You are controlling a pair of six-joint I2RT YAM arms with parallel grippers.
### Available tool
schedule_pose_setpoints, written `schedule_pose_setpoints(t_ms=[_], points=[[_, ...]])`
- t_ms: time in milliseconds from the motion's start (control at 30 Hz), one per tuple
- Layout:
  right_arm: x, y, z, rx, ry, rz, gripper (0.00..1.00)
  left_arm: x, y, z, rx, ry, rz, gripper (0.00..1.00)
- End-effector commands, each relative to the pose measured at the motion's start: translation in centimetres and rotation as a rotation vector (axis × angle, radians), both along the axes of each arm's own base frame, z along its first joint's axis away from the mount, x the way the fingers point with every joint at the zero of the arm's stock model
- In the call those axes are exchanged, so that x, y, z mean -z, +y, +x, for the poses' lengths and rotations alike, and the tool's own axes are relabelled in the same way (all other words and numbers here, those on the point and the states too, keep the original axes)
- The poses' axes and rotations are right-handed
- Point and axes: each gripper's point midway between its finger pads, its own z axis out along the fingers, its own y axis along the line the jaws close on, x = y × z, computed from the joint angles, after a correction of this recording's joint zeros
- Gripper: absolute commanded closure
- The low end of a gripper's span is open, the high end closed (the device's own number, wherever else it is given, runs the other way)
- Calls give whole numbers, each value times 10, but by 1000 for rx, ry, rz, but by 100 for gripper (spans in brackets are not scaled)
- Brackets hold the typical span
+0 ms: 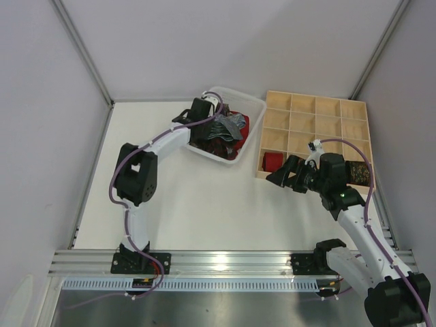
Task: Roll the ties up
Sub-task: Grab a tie with the left arm, then move the tie to the center of the board
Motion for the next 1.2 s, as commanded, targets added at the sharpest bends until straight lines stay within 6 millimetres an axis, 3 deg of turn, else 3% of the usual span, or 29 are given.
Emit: schedule_pose_setpoints(t_ms=[0,267,467,500,567,600,800,833,867,967,1067,1167], points=[[-5,2,2,-8,-23,21,3,-14,-6,13,-3,-23,-46,55],[-4,1,2,-3,-20,20,3,-7,-13,16,12,-5,-73,66],[-3,0,2,4,-17,13,3,-9,-16,19,22,11,-82,87],[-3,0,2,4,-15,13,3,-17,-19,23,26,1,-96,100],[-4,0,3,6,-15,13,3,-26,-20,22,23,16,-143,100],[-5,0,3,4,-19,10,3,-35,-32,19,48,28,-224,100],[-18,-2,10,8,-27,-16,3,-136,-30,1,59,-51,-516,100],[-19,-3,13,18,-27,-21,3,-150,-34,-5,89,-57,-553,100],[-21,-3,14,22,-27,-23,3,-177,-35,-15,103,-91,-601,100],[-30,3,20,1,-39,-17,3,-220,-47,-41,182,-115,-720,100],[-41,12,26,-24,-37,9,5,-252,-52,-65,224,-133,-824,99],[-55,24,29,-66,-58,28,6,-269,-57,-84,255,-123,-922,100]])
